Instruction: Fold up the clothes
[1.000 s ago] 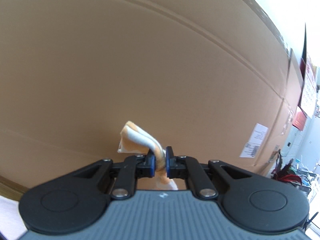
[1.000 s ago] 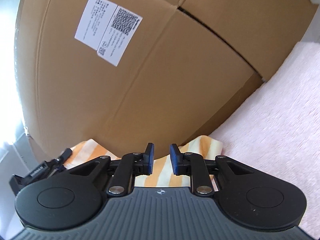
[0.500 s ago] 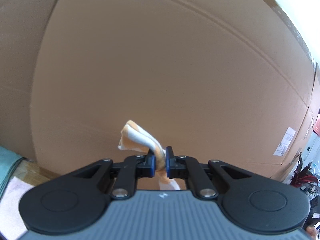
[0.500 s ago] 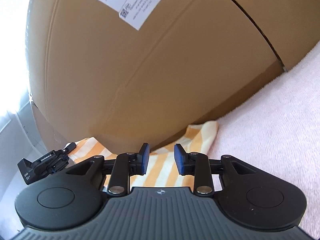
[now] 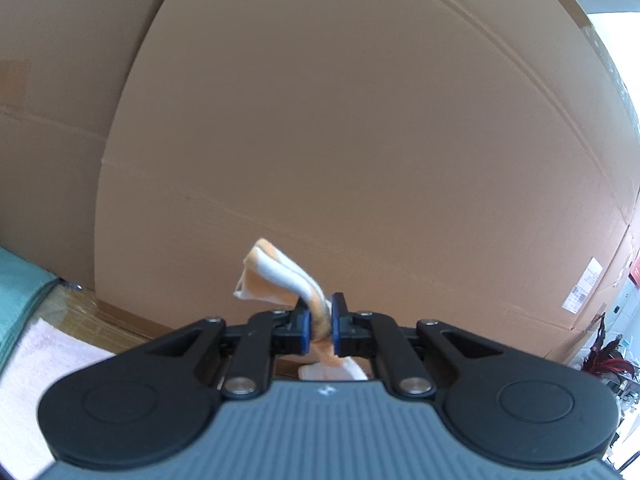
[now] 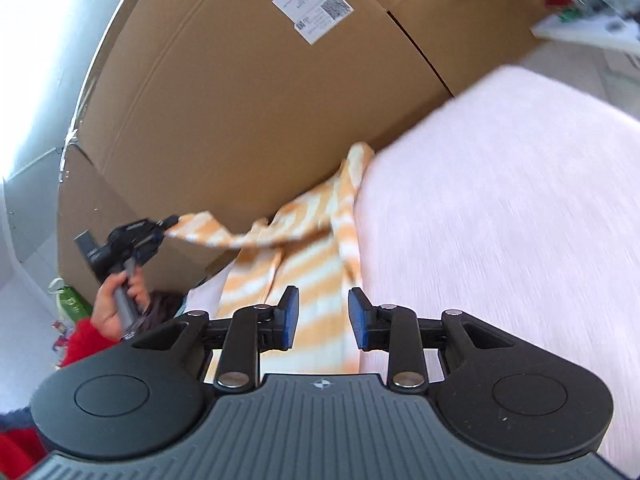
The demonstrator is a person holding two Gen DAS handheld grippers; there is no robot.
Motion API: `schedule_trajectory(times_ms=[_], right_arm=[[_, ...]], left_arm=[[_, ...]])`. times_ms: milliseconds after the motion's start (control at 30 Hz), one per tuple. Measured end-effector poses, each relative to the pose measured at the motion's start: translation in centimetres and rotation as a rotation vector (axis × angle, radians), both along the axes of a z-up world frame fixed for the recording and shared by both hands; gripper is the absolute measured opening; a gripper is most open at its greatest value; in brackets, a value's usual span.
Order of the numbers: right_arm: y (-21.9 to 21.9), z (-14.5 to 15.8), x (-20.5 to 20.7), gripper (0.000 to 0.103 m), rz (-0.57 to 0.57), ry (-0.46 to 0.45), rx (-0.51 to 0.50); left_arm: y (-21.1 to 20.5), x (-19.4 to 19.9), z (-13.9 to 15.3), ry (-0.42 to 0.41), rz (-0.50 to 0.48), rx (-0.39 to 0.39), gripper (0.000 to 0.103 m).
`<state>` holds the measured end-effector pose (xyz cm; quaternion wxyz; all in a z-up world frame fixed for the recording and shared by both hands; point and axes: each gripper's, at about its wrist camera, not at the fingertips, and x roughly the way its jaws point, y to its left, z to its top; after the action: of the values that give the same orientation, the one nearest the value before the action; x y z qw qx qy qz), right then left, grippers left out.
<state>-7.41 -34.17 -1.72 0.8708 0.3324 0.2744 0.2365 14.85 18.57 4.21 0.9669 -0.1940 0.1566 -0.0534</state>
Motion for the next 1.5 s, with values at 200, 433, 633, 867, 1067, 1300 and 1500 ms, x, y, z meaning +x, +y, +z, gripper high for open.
schedule_trajectory(times_ms=[200, 433, 633, 867, 1067, 1300, 1500], right_arm=[[0.7, 0.1, -4.4, 0.032, 0.058, 0.052, -0.130], [1.4, -1.3, -5.9, 0.034, 0.069, 0.087, -0.242], [1.1, -2.5, -5.2, 0.037, 0.022, 0.101, -0.165], [2.7, -0.9, -5.9, 0.011, 0.048, 0.009, -0.226], [4.4, 0.7, -6.2, 0.009, 0.080, -0.082, -0.243], [6.8, 0.8, -6.2, 0.009, 0.173, -0.122, -0.315], [8.1, 0.5, -6.6, 0.008, 0.235, -0.139, -0.314]], left_arm=[[-0.5, 0.0, 0.7, 0.003, -0.004, 0.030, 0.004], [-1.5, -0.2, 0.8, 0.004, -0.009, 0.041, 0.004], [-1.9, -0.6, 0.8, 0.003, -0.008, 0.032, 0.004], [-2.0, -0.9, 0.5, 0.012, 0.008, 0.019, 0.004], [-1.9, -1.6, 0.6, -0.005, 0.027, -0.014, 0.004], [-1.3, -2.0, 0.6, -0.003, 0.060, -0.042, 0.004], [-1.0, -2.2, 0.1, 0.004, 0.087, -0.067, 0.004]])
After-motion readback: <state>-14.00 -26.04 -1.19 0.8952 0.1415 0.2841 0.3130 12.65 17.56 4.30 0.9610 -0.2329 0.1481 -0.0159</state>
